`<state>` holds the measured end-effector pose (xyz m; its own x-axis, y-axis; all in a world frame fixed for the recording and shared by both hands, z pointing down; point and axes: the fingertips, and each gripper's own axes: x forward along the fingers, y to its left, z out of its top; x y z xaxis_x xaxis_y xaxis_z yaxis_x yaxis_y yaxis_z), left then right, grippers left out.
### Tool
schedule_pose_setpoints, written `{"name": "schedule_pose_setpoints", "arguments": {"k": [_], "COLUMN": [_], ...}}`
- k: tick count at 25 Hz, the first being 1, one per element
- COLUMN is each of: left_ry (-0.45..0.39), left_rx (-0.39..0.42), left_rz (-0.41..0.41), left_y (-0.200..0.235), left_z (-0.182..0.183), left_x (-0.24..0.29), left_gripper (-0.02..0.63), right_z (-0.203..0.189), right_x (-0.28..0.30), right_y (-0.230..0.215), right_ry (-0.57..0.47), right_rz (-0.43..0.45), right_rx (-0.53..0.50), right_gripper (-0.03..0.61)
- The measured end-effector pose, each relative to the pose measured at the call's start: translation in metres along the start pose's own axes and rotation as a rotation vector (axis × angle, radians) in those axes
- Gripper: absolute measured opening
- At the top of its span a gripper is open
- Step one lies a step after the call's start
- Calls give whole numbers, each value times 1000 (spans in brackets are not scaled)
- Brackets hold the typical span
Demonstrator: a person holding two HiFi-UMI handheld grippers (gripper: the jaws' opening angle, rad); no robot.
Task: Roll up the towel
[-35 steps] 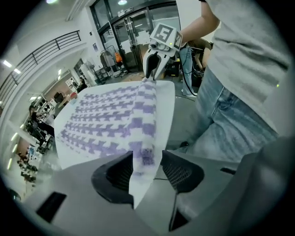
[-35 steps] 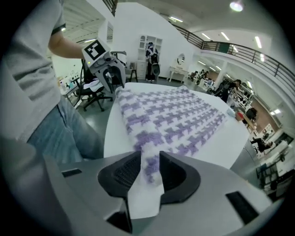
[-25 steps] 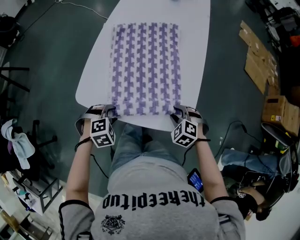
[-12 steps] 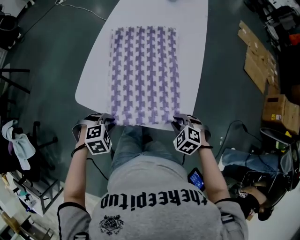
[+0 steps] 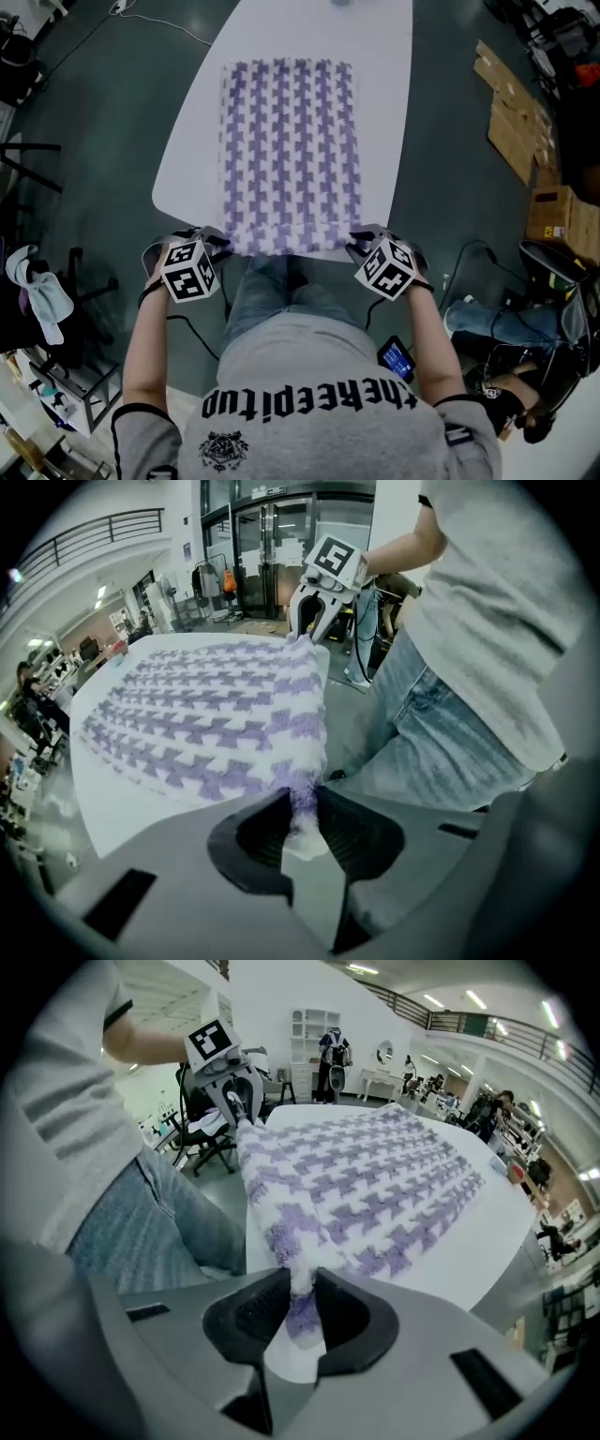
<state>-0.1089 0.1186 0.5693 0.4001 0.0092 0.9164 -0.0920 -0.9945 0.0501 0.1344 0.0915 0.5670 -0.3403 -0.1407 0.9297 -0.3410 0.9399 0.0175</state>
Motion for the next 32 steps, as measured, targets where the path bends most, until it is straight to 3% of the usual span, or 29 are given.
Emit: {"name": "schedule_pose_setpoints", "arguments": {"k": [5,13,27,32], "left_ry": [-27,-4,72,22], "left_rx": [-42,-57,9,-7], "left_rz": [-18,1,28,104], "left_y": [28,81,109,108], "left_z": [3,-4,0,7], "left_x": [1,5,24,4], "left_gripper": [84,84,97,117], "right_z": [7,30,27,30], "right_x": [2,8,35,25], "right_y": [-27,-70,-99,-95], "right_ry": [-25,-42,26,-11], "right_rz": [-19,-75,-167,-165], "right_rx": [26,56,28,48], "right_gripper": [71,72,84,86]}}
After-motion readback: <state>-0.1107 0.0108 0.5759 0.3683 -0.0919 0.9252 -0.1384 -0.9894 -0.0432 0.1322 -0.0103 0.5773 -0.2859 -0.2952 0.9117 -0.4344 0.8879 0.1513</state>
